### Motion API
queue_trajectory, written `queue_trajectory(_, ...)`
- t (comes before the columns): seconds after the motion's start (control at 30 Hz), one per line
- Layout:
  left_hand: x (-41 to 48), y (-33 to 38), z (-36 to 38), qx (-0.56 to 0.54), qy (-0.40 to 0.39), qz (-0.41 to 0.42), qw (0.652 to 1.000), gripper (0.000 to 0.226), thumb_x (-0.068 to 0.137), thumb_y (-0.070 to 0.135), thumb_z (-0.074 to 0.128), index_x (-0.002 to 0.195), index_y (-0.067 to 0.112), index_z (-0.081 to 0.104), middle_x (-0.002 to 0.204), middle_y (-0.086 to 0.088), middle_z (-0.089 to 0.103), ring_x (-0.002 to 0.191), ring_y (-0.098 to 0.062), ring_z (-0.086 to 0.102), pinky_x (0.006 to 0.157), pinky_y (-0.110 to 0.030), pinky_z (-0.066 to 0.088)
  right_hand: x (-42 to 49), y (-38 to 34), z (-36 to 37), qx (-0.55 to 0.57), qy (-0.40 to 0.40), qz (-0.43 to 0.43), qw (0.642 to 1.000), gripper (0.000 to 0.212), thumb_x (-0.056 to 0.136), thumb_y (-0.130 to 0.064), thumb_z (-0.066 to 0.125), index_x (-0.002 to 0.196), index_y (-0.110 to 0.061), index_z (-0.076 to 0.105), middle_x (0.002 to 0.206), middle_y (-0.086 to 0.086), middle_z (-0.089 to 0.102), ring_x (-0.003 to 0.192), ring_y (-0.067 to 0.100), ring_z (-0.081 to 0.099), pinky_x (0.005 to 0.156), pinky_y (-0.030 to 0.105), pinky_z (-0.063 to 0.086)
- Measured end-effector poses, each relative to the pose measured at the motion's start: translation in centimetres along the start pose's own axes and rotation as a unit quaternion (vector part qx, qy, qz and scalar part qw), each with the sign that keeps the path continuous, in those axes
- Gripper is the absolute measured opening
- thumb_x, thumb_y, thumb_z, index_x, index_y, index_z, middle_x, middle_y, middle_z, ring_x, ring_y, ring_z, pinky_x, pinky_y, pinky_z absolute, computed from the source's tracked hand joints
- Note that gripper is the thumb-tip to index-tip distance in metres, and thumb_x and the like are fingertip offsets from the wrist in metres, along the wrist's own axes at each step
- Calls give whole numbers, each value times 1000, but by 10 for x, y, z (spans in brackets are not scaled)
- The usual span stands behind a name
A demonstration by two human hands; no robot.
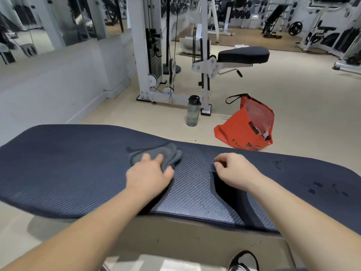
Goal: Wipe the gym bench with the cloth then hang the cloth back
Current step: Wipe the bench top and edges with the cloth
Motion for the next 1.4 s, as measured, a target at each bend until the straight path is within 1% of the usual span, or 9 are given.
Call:
queue_trajectory(0.17,-36,61,12,-3,-32,70,997,73,97,61,32,155,16,29,140,-12,40,118,-34,55,85,-43,49,-4,24,-18,-3,63,49,997,25,97,-35,53,99,-24,75,103,-5,68,104,24,64,86,42,57)
queue_trajectory(0.33,-65,130,20,5,-63,269,961,66,91,72,35,149,40,38,122,4,50,113,-24,59,81,-37,49,-13,47,-17,-12,14,32,999,27,96,-29,55,109,-23,77,113,-2,66,114,22,61,94,40,54)
queue_trajectory(0.47,-22,118,13,-9,-13,173,985,50,89,71,37,131,50,54,109,10,56,106,-22,64,80,-34,52,-23,70,-38,136,25,41,990,24,99,-25,59,116,-21,76,110,-9,74,101,7,65,89,20,44)
queue_trajectory(0.57,-15,127,16,13,3,121,993,53,94,63,33,137,38,52,124,1,55,108,-28,64,78,-37,54,-27,112,-62,148,94,112,978,25,99,-24,53,111,-20,75,103,-8,73,96,12,66,88,28,50)
queue_trajectory(0.7,-44,166,27,30,-24,158,987,71,97,65,29,154,24,31,138,-3,44,114,-28,61,79,-37,51,-32,154,-72,86,114,205,968,38,88,-19,46,116,-19,72,120,1,71,115,29,61,91,45,57)
queue_trajectory(1.07,-13,215,39,28,1,147,989,65,97,59,32,153,25,34,134,-8,45,117,-32,59,85,-41,50,-40,197,-77,195,87,195,957,60,85,0,41,137,-21,63,131,-5,66,130,17,58,110,35,43)
queue_trajectory(1.23,-67,259,53,-29,-83,340,936,71,87,73,37,150,41,34,115,8,48,113,-24,61,86,-36,49,-48,209,-83,245,128,173,945,57,87,6,39,129,-18,70,128,0,71,124,14,63,107,25,41)
queue_trajectory(1.33,-31,247,50,-75,-93,327,938,67,73,82,43,136,59,50,94,20,51,109,-11,63,87,-30,49,-51,212,-84,241,133,172,946,48,93,1,43,128,-18,71,127,-1,71,122,14,63,104,24,42)
queue_trajectory(1.4,-7,230,42,-62,-48,265,961,62,77,79,44,135,58,52,107,19,59,114,-18,64,89,-34,51,-52,213,-83,216,127,173,952,45,97,-4,44,131,-18,69,133,-2,69,128,14,59,105,24,39)
Point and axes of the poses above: each hand's wrist, its own x-axis towards the middle knuckle, its own z-axis out of the palm, y = z × x, the point moved 7 cm from there along x, towards the middle knuckle
